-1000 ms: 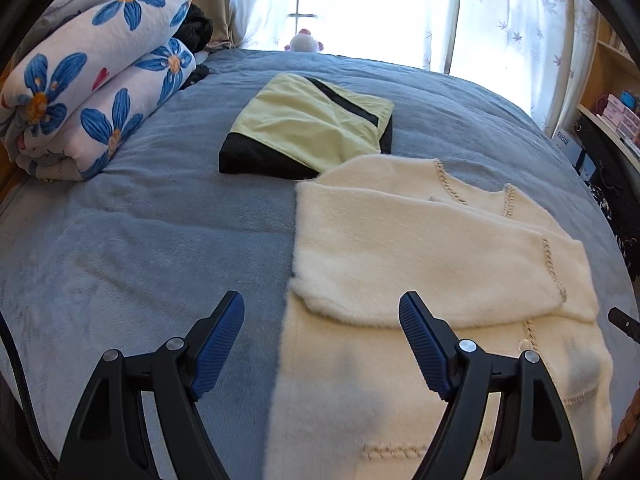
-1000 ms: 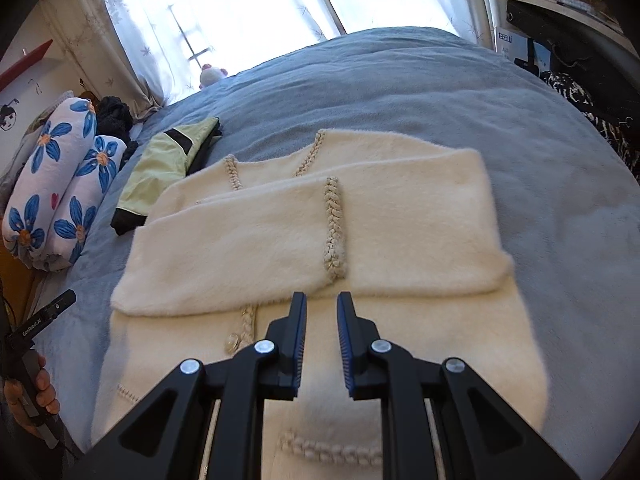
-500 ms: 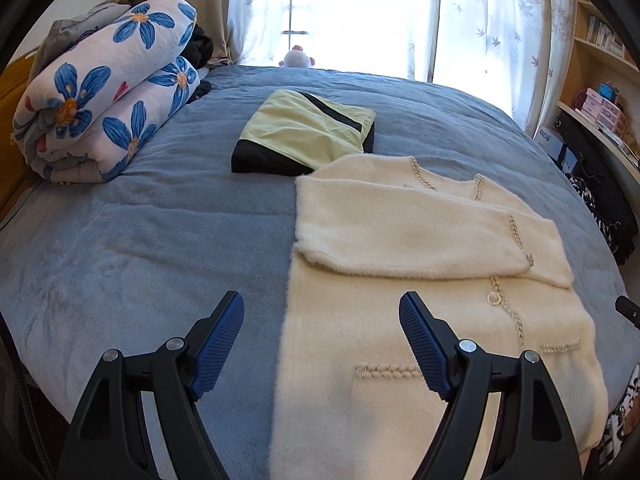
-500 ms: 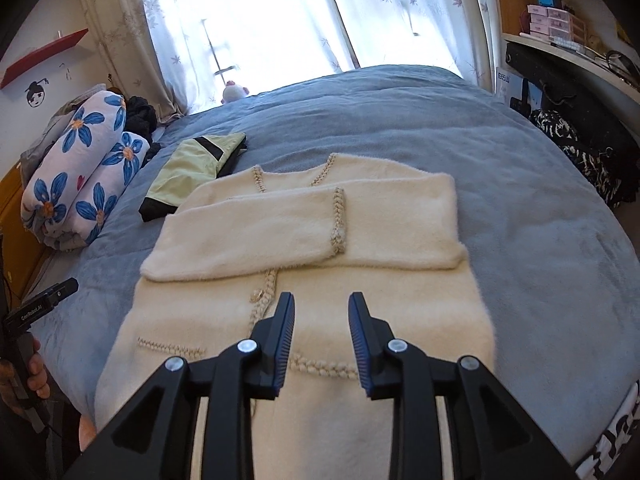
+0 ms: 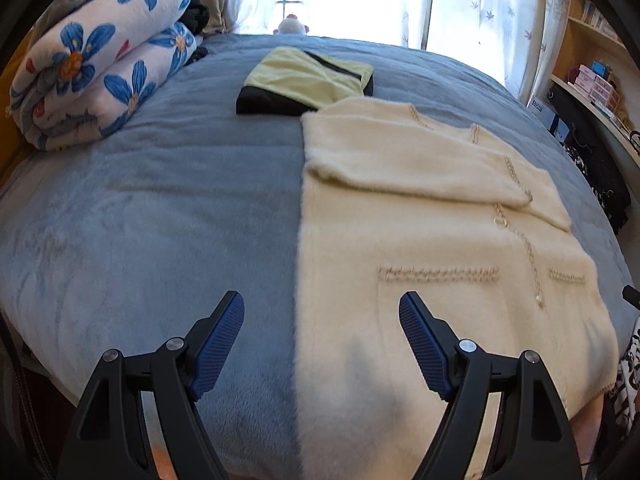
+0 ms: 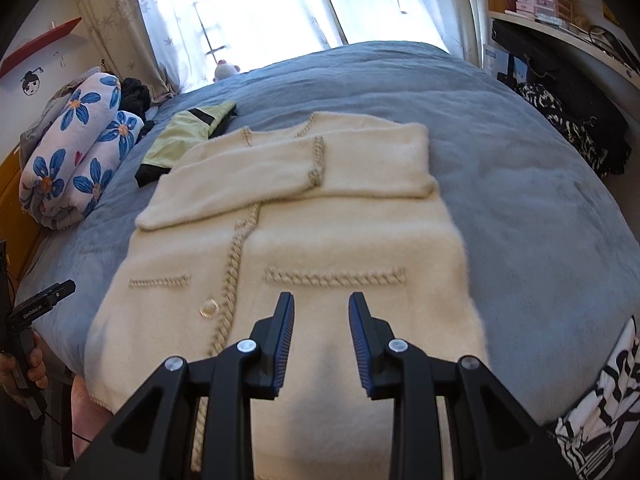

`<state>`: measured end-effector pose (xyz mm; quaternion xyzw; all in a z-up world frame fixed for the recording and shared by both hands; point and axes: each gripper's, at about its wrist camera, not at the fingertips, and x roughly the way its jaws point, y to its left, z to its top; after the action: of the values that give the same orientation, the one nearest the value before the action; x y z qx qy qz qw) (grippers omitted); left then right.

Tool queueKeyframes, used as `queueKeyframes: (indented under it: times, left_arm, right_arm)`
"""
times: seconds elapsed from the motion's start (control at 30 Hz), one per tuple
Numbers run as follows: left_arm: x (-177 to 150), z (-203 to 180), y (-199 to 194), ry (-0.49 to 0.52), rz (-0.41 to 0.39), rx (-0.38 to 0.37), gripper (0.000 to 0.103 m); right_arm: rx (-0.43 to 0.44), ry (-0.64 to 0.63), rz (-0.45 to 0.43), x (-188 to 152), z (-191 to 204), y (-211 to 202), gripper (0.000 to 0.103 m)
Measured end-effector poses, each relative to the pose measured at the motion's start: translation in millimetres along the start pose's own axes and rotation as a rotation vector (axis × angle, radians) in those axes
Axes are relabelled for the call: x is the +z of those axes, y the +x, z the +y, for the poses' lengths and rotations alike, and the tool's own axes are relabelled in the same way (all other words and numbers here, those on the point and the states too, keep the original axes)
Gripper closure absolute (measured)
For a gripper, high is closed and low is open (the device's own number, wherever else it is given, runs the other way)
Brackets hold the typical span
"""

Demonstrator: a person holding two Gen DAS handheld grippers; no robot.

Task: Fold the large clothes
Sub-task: 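Open both grippers and move them back above the cardigan, then grasp the braided hem of the cardigan with both grippers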

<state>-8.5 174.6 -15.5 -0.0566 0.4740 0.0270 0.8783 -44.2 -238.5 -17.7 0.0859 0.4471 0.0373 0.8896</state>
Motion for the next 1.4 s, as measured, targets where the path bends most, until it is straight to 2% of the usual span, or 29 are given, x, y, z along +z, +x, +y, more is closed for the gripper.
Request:
queueKeyframes:
  times: [0.17, 0.43, 0.5, 0.67, 0.77, 0.93, 1.13, 1.2, 1.3, 1.4]
  left_arm:
    - [-26.5, 18.1, 5.3, -0.023, 0.071, -0.08, 0.025]
    - [-64.1, 31.6, 19.4, -0.046, 0.188, -0.159, 0.025]
    - [-70.8, 32.3, 21.6, -0.047, 0.199, -0.166, 0.025]
    - [-81.8, 30.5, 25.0, -0.046, 0.223, -0.19, 0.025]
    - [-87.0, 27.2, 26.3, -0.039, 0.241, -0.204, 0.025]
    - [-96.1, 21.4, 32.3, -0.014, 0.28, -0.226, 0.023]
    - [-100.0, 13.3, 38.6, 0.006, 0.304, -0.241, 0.013]
    - [-102.4, 10.5, 39.3, 0.019, 0.305, -0.232, 0.013]
    - [-104.0, 6.7, 41.0, 0.017, 0.304, -0.228, 0.013]
    - [-104.5, 2.8, 43.2, 0.012, 0.31, -0.227, 0.013]
  right_arm:
    - [-0.023, 0.02, 0.051, -22.2, -22.3, -1.3, 0.074]
    - [-0.06, 0.162, 0.12, -52.1, -78.9, 2.6, 0.067]
    - [-0.081, 0.182, 0.13, -58.1, -89.6, 2.8, 0.067]
    - [-0.062, 0.203, 0.132, -69.3, -102.5, -1.8, 0.067]
    - [-0.119, 0.185, 0.12, -73.8, -106.5, -8.8, 0.067]
    - [-0.063, 0.249, 0.183, -89.8, -126.5, -2.1, 0.067]
    - [-0.029, 0.211, 0.198, -97.8, -119.5, 1.9, 0.067]
    - [-0.005, 0.184, 0.219, -101.2, -112.5, 6.4, 0.064]
    - [-0.014, 0.13, 0.238, -105.8, -100.5, 13.3, 0.064]
    - [-0.022, 0.134, 0.235, -107.2, -98.4, 15.8, 0.067]
